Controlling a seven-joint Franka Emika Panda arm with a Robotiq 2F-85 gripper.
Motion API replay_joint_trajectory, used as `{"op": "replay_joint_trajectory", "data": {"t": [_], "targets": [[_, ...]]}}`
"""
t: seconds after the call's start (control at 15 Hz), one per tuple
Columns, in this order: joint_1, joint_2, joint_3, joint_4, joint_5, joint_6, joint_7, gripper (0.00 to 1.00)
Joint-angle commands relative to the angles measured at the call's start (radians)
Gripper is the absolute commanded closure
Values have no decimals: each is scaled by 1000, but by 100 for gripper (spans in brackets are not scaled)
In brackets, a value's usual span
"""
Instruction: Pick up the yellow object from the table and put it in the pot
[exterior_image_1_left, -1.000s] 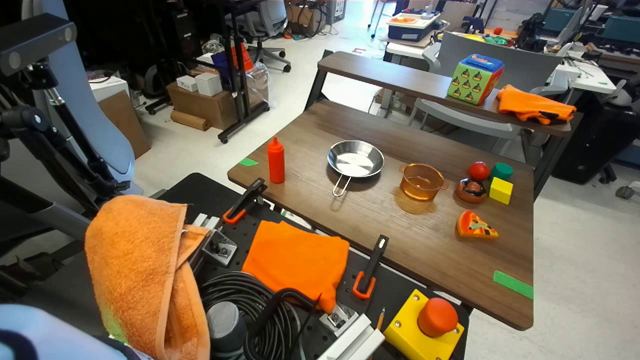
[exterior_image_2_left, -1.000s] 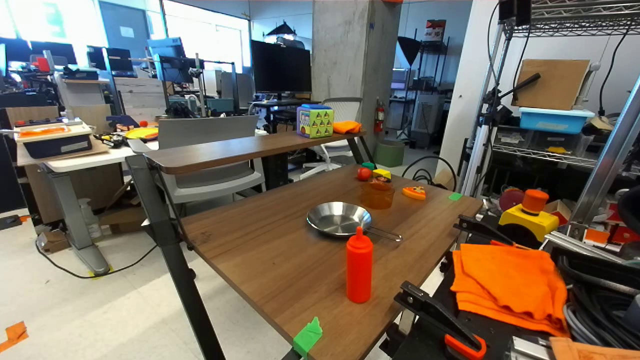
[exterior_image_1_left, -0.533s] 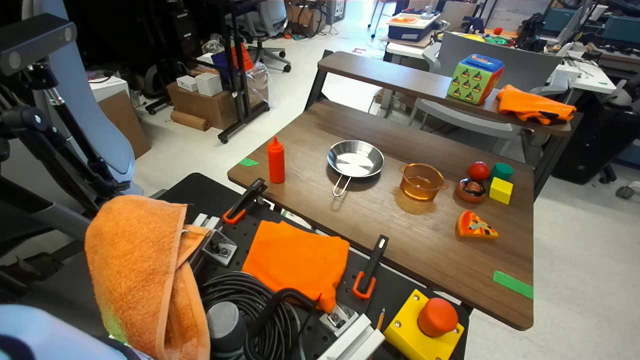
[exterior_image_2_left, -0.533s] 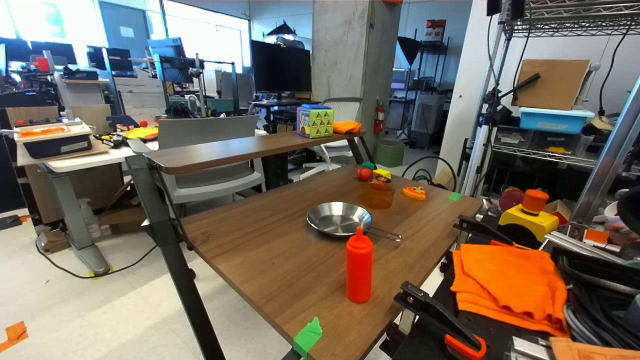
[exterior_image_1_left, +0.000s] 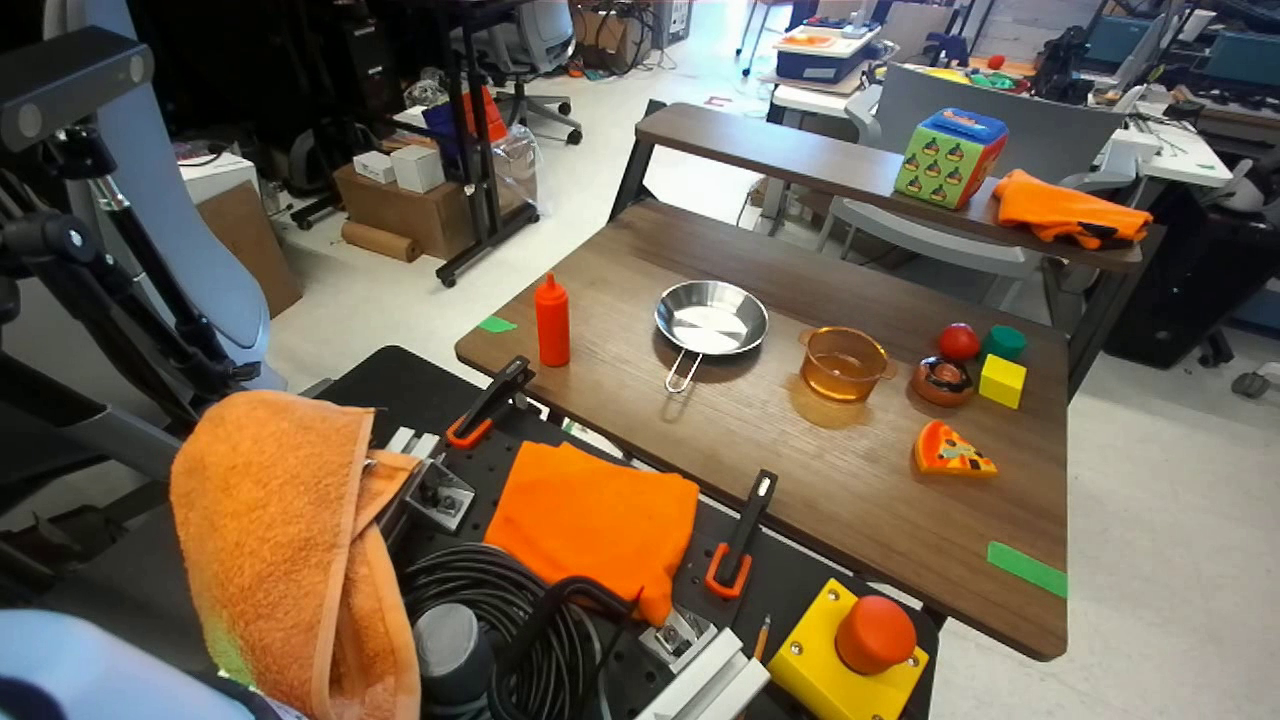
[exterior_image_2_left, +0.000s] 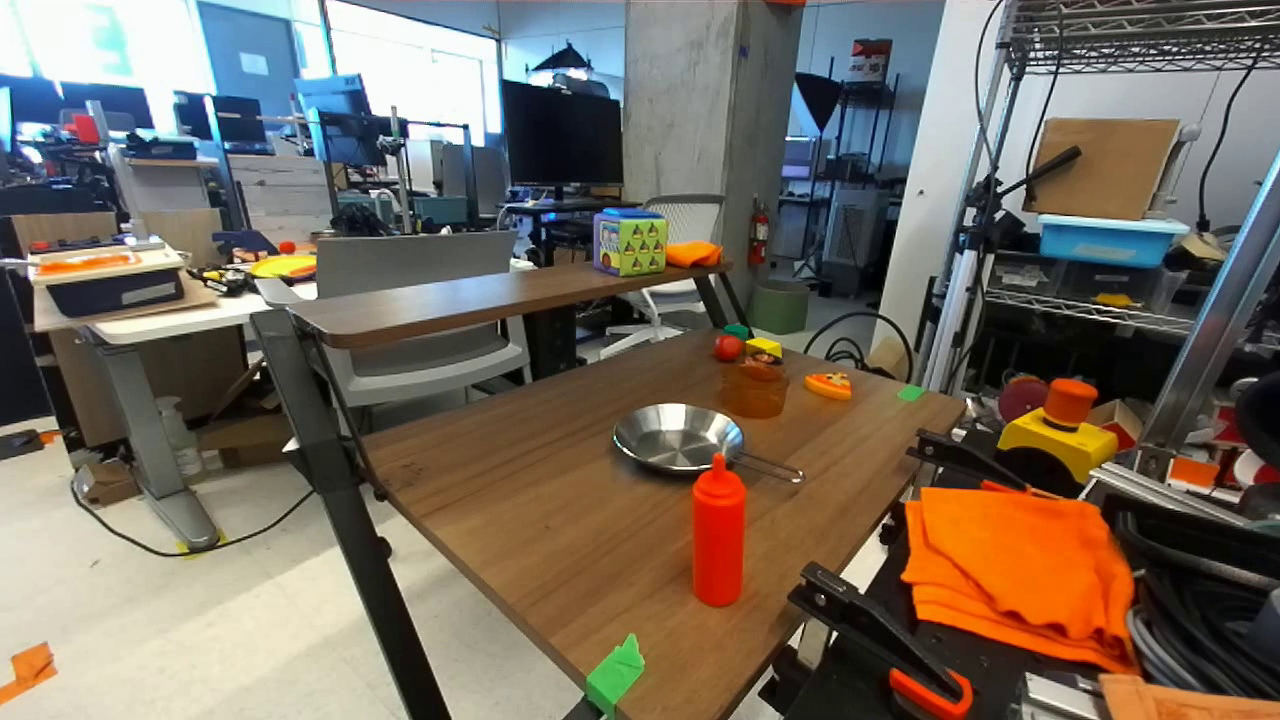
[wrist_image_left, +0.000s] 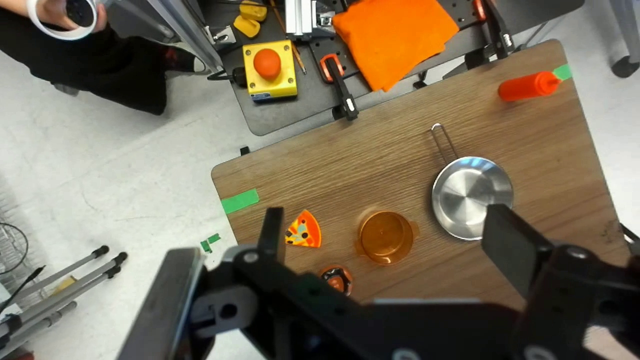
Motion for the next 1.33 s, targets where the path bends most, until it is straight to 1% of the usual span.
{"op": "replay_joint_trajectory", "data": {"t": [0.0,0.33,0.67,0.73,0.8,1.07,1.2,1.27], "targets": [[-5,114,21,134,13,-76,-3,0],[20,180,68,153,-85,-30,-27,0],[37,212,101,145,-102,-33,-3,0],[37,214,103,138,-112,-30,-14,0],[41,211,106,126,-148,-24,-38,0],[51,163,115,20,-341,109,-137,0],[50,140,116,-40,-413,207,-171,0],[47,139,114,-53,-421,239,-170,0]]}}
